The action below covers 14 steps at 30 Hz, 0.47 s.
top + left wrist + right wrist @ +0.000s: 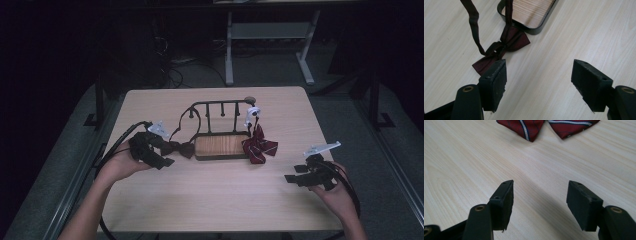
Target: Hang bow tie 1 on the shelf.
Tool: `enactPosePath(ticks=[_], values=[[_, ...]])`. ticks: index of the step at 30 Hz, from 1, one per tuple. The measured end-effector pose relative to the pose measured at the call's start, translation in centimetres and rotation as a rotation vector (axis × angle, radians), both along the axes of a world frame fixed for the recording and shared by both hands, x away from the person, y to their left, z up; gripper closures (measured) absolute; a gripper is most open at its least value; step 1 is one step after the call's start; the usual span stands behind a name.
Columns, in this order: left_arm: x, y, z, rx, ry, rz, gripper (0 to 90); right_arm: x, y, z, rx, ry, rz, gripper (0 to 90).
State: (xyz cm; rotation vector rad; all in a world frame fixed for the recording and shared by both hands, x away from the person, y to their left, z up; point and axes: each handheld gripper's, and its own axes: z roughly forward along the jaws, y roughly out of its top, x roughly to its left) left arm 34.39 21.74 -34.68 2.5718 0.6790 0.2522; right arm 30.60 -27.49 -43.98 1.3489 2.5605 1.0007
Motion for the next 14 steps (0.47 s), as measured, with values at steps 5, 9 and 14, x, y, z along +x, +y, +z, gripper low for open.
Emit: enactPosePath(ticks=[5,9,14], values=[[-0.5,0.2,-0.8,-0.004,-0.001,0.0,28.8,0.0,0.1,0.0,-0.001,-0.002,-0.001,38.4],[-1.0,0.3,-1.7,-0.01,-0.002,0.006,28.8,0.0,0.1,-0.1,0.002,-0.005,0.003,38.3],[-1.6,0.4,-3.0,-0.025,0.001,0.013,28.8,0.0,0.2,-0.1,-0.006,-0.008,0.005,38.2]])
